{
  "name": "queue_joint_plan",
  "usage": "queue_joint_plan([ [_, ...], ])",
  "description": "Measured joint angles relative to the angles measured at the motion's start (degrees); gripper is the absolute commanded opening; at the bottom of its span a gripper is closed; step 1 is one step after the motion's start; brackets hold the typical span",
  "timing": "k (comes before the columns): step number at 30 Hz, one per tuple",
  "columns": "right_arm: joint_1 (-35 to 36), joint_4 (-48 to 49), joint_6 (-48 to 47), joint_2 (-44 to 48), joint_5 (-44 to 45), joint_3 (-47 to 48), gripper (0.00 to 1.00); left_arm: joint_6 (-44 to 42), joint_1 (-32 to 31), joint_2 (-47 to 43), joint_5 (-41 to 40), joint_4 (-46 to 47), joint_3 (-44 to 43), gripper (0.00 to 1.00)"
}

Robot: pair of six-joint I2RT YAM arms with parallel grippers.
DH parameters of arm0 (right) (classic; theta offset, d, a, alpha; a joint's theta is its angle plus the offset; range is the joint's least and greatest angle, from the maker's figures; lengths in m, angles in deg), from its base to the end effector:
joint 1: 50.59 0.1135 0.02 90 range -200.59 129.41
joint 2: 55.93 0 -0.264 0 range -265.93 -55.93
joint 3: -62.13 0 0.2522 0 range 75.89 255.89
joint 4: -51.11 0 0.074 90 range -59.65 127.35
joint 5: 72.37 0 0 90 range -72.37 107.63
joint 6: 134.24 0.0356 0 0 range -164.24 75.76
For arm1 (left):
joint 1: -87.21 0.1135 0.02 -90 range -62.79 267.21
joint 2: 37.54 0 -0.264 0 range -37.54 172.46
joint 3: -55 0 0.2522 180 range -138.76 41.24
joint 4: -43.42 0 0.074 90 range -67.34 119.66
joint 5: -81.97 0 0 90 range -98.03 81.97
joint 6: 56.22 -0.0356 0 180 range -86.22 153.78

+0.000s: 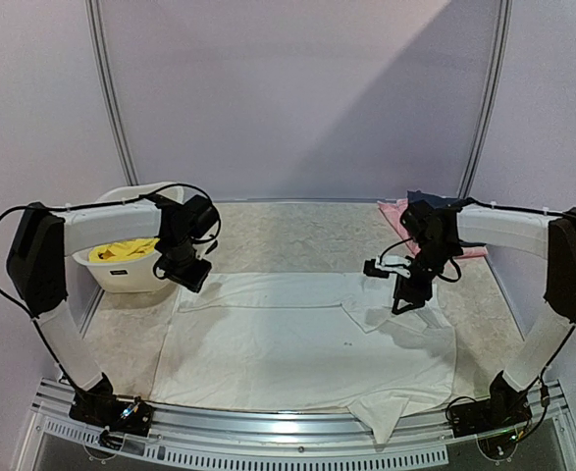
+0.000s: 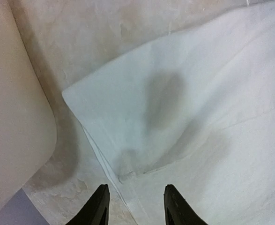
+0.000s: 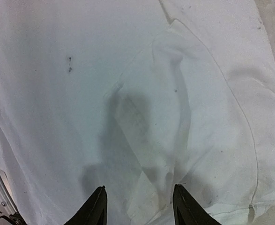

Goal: Fold and stack the mixed laundry pile
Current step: Pick up the 1/3-folded T-shirt from the center of the board.

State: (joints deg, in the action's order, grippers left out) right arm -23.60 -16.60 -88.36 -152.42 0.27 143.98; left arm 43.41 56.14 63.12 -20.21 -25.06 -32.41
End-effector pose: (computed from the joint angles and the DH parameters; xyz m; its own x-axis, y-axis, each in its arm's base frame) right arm 0.2698 0.1493 0.2050 -0.3078 -0.9024 -0.3014 -0.9512 0.2845 0.1196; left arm 0.2865 -0.1639 0.2075 -0.9157 0.3608 -0.1767 0.3299 0.9263 0.1818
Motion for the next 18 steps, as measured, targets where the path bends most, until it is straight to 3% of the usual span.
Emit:
queue_joint_plan([
  [4,5.5,2.5,-6.3,7.7,4.6,-4.3,0.36,-0.2,-0.6,-0.1,-0.8,0.7,-3.7,0.41],
  [7,9.9,4.6,-9.8,10.2,5.9,-4.1,0.35,-0.2,-0.6,0.4,-1.1,0.6,-3.7,0.41],
  [18,16.7,9.3,-17.7,1.7,13.6,-4.5,0.33,-0.2,-0.6,0.6,-1.4,0.7,-0.9,0.41],
])
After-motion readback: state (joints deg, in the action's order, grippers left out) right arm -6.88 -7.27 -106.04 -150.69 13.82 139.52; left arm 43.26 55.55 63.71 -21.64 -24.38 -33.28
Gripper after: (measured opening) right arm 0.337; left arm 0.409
